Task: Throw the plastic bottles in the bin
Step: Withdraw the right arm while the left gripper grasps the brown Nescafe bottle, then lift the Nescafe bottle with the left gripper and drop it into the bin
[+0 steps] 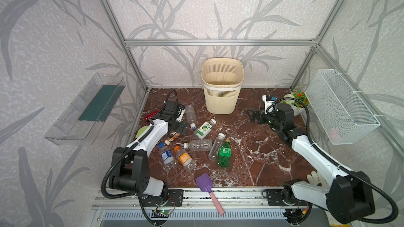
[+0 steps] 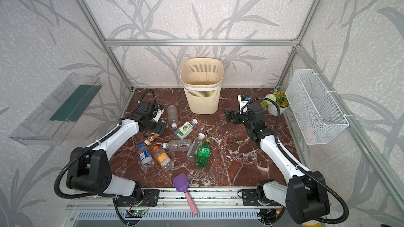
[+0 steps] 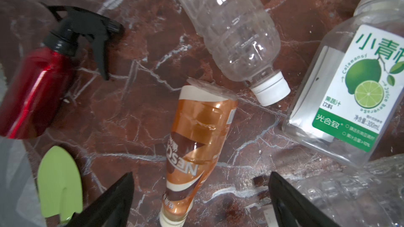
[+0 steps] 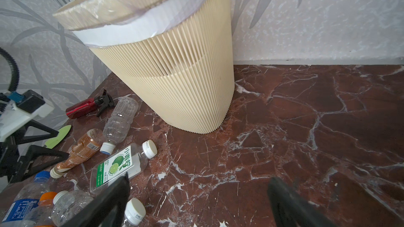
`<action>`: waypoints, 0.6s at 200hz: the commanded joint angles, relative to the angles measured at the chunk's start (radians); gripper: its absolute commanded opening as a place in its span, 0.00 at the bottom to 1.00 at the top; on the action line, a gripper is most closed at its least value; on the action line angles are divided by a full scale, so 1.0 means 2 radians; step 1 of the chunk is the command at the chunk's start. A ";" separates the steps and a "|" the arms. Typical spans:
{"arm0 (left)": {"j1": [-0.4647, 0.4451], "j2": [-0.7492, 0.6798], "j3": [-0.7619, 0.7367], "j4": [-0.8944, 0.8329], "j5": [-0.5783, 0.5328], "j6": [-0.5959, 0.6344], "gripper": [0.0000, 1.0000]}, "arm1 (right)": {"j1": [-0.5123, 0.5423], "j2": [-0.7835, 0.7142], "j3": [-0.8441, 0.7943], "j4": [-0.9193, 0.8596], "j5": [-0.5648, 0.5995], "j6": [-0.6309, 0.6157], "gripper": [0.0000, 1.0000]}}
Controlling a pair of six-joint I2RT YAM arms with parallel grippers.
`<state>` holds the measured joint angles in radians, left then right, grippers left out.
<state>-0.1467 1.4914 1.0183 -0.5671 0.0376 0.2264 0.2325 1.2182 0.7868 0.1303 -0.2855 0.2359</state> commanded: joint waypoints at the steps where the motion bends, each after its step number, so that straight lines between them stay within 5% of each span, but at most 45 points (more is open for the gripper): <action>1: 0.001 0.009 -0.007 0.007 0.023 0.032 0.95 | -0.005 0.002 -0.006 0.032 -0.019 0.013 0.98; 74: 0.019 0.090 0.025 0.026 0.006 0.030 0.90 | -0.017 0.022 -0.008 0.053 -0.032 0.024 0.97; 120: 0.019 0.123 0.041 0.024 0.025 0.052 0.62 | -0.019 0.032 -0.005 0.056 -0.030 0.029 0.97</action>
<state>-0.1101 1.7313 1.0687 -0.5167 0.0589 0.2821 0.2008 1.2778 0.7822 0.2058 -0.3344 0.2821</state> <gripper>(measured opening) 0.667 0.971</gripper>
